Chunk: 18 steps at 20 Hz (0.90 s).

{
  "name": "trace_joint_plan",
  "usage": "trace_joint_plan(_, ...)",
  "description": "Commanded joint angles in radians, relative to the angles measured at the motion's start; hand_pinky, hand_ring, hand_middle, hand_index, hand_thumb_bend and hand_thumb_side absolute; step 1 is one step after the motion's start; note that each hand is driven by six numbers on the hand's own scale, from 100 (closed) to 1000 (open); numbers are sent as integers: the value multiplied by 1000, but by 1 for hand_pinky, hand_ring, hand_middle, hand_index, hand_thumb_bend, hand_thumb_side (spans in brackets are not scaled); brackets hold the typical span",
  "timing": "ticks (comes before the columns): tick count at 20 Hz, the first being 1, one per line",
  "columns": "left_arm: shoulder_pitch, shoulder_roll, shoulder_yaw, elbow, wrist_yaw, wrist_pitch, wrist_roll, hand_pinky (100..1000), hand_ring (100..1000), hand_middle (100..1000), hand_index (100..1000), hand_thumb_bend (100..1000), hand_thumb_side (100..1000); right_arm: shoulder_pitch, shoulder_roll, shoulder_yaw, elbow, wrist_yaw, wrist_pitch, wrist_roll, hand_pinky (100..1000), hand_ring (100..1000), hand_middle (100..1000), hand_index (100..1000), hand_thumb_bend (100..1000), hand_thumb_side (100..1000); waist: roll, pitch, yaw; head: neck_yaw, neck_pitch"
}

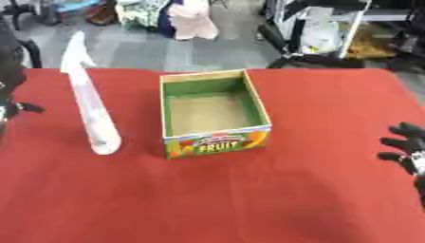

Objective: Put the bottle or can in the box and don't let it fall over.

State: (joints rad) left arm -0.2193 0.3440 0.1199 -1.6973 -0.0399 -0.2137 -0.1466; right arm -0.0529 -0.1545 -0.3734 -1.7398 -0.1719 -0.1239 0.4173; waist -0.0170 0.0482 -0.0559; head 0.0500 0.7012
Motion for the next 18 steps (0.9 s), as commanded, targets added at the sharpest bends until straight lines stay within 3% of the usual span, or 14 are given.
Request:
trace_joint_plan(1, -32, 36, -2, 11, -31, 7, 32, 642, 1000, 954, 1000, 108, 783, -8, -14, 2, -12, 0, 0, 3, 686, 785, 799, 850, 100, 518, 1, -14, -3, -5, -12)
trace_joint_plan(8, -158, 26, -23, 92, -138, 54, 118, 649, 1000, 950, 1000, 100, 772, -7, -13, 5, -10, -1, 0, 8, 686, 785, 799, 850, 100, 517, 0, -17, -8, -3, -16)
trace_joint_plan(18, -268, -18, -58, 215, -226, 63, 95, 646, 1000, 950, 1000, 100, 789, -6, -10, 9, -9, -3, 1, 13, 687, 785, 799, 850, 100, 516, -1, -20, -14, -1, -13)
